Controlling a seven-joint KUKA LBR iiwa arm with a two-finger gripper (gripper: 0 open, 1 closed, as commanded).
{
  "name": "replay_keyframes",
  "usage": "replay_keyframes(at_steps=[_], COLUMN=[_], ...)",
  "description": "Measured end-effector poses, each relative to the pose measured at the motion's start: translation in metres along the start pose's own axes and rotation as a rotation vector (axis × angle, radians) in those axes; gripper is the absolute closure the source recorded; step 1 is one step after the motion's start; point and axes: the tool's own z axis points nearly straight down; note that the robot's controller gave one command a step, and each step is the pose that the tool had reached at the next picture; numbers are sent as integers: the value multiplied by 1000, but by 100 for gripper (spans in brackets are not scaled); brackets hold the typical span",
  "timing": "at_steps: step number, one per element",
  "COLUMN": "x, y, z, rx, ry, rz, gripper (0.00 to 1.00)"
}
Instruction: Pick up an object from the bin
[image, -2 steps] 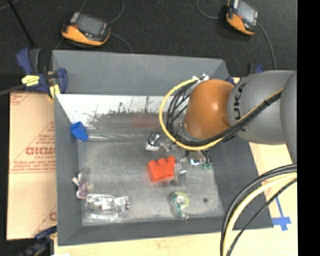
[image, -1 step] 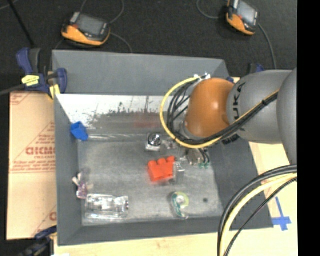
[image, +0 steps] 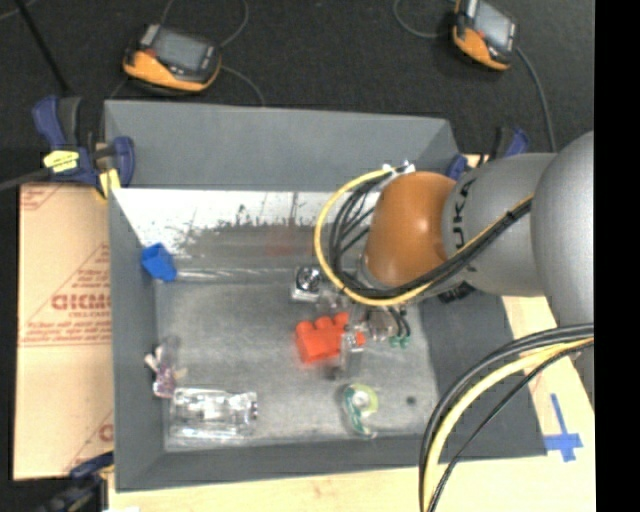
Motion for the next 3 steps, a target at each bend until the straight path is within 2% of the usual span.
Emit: replay_keyframes(at_steps=[1, 2, 3], x=[-1, -1, -3], y=[-1, -1, -1], z=[-1, -1, -46], rx=[0, 0, 1], ry=[-3, -3, -7], rz=[1, 1, 2], gripper=[0, 100, 100])
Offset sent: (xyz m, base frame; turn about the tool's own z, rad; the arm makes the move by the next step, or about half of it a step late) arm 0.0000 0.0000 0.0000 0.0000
